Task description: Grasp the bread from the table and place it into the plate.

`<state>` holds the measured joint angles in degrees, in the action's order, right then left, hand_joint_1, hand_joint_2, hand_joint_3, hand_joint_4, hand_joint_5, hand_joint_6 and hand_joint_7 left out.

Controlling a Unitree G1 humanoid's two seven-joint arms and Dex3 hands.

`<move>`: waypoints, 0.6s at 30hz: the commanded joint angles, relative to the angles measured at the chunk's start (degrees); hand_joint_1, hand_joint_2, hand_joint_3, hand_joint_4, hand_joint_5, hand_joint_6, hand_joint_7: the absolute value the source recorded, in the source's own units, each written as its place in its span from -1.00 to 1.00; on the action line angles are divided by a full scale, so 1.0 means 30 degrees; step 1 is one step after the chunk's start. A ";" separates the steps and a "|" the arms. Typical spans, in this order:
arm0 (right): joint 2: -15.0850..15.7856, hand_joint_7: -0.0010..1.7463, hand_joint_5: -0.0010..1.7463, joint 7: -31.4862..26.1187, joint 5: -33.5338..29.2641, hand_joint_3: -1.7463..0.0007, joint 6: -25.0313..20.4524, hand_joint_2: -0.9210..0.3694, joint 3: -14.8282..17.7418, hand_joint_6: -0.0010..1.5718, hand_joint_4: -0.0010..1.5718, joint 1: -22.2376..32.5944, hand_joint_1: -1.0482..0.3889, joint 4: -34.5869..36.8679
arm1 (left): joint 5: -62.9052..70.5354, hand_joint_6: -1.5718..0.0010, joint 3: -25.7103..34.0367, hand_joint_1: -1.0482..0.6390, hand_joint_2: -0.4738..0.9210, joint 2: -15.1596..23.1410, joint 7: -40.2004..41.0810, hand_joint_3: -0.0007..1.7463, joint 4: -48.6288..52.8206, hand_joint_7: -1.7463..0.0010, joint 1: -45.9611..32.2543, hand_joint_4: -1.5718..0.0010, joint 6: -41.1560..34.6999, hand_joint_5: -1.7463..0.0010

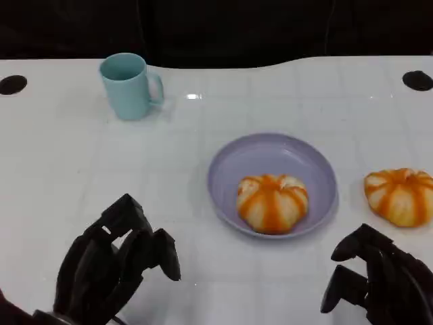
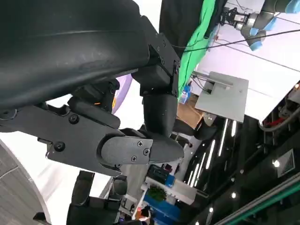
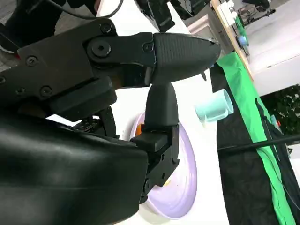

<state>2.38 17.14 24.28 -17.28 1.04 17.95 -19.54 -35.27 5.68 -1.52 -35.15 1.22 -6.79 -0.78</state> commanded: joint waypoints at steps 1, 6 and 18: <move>0.0033 0.87 1.00 -0.0079 0.0150 0.51 0.0116 -1.00 0.0142 -0.45 -0.21 -0.0034 -0.28 -0.0090 | 0.0174 0.33 0.0107 -0.46 1.00 0.0260 -0.0158 -0.57 -0.0157 -0.99 -0.0311 0.06 0.0083 -1.00; 0.0008 0.87 1.00 -0.0189 0.0088 0.52 0.0042 -1.00 0.0079 -0.45 -0.23 0.0023 -0.28 -0.0236 | 0.0463 0.35 -0.0051 -0.45 1.00 0.0240 -0.0193 -0.56 -0.0272 -1.00 -0.0771 0.07 0.0079 -1.00; 0.0016 0.89 1.00 -0.0197 -0.0026 0.49 0.0128 -1.00 -0.0005 -0.46 -0.22 -0.0129 -0.27 -0.0122 | 0.0331 0.35 -0.0119 -0.46 1.00 0.0281 -0.0868 -0.58 -0.0123 -1.00 -0.0924 0.06 -0.0323 -1.00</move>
<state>2.12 16.88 24.10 -17.23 0.65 17.88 -19.60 -34.38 5.19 -1.36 -37.10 0.94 -9.53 -2.07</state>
